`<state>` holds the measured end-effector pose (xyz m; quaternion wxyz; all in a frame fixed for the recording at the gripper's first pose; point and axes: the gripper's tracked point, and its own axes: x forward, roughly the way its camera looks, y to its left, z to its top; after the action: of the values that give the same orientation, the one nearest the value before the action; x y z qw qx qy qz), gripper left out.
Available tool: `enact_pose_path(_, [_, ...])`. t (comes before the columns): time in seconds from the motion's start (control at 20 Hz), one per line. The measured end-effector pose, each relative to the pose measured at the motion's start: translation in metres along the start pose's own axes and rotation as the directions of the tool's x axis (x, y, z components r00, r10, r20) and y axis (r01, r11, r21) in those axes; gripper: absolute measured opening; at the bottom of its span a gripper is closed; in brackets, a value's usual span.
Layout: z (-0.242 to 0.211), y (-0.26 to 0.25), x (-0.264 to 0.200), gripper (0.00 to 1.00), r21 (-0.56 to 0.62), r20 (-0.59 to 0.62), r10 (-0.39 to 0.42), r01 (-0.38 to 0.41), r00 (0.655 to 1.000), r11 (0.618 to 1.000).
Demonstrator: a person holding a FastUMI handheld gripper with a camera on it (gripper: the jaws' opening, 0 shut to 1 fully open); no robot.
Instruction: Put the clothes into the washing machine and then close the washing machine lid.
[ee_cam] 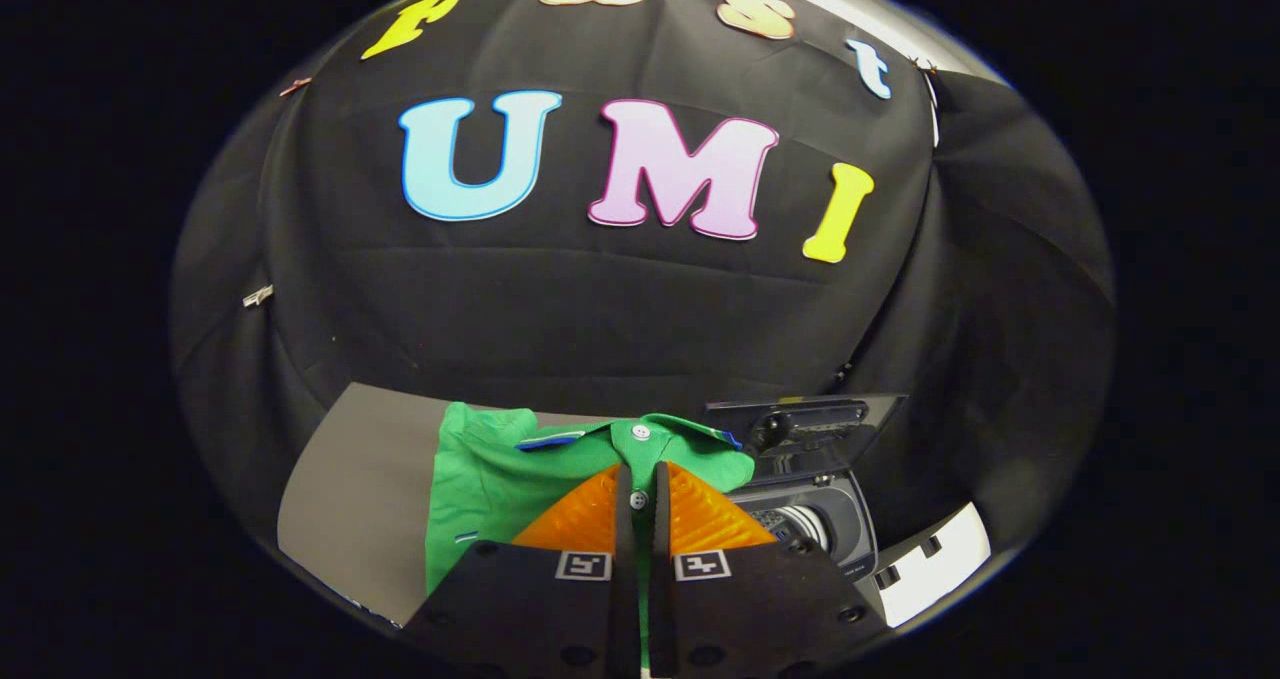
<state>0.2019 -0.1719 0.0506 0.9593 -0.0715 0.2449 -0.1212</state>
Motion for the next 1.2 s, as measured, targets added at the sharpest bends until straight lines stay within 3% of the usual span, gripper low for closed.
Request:
enact_pose_path(0.75, [-0.033, -0.179, 0.064, 0.08, 0.039, -0.045, -0.132, 0.134, 0.990, 0.990])
enact_pose_path(1.2, [-0.092, -0.221, 0.121, 0.08, 0.002, -0.144, -0.162, 0.164, 0.976, 0.986])
